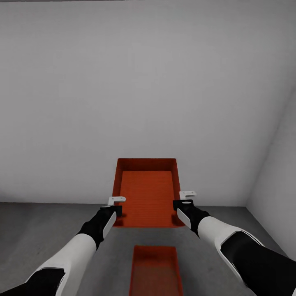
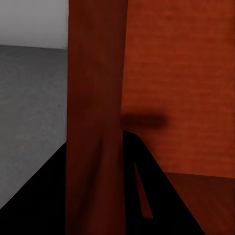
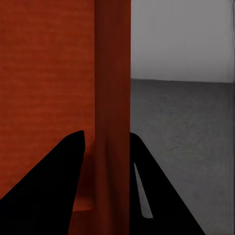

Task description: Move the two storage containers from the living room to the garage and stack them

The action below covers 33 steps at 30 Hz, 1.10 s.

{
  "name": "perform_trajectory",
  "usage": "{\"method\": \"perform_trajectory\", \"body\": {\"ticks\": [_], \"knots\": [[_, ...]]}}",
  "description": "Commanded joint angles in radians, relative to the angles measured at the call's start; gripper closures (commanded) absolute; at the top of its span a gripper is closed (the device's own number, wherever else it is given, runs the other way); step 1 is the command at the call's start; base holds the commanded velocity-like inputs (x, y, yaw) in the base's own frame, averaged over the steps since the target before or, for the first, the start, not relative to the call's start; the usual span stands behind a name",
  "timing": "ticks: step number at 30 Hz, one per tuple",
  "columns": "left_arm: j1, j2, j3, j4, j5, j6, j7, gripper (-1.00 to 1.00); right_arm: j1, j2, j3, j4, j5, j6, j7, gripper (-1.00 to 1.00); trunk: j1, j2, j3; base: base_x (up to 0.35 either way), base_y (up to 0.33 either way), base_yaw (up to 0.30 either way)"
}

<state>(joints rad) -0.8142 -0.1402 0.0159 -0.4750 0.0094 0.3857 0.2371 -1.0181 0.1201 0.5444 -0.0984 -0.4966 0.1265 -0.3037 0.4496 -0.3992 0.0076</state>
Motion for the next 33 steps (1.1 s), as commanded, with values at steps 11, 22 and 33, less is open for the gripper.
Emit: {"method": "perform_trajectory", "body": {"ticks": [11,22,33], "knots": [[0.0,-0.001,-0.001,-0.022,0.0,0.003,0.005,1.0,0.0,0.0,0.054,0.001,-0.02,0.007,-0.005,1.0,0.0,-0.001,-0.001,0.009,0.004,-0.236],[0.0,-0.001,-0.001,-0.023,0.0,0.003,0.007,1.0,0.001,0.001,0.054,0.002,-0.02,0.007,-0.005,1.0,0.0,-0.001,-0.001,0.0,0.0,-0.127],[0.0,-0.002,-0.001,-0.026,0.001,0.003,0.007,1.0,0.0,0.001,0.054,0.002,-0.02,0.007,-0.005,1.0,0.0,-0.001,-0.001,0.0,0.0,-0.001]]}}
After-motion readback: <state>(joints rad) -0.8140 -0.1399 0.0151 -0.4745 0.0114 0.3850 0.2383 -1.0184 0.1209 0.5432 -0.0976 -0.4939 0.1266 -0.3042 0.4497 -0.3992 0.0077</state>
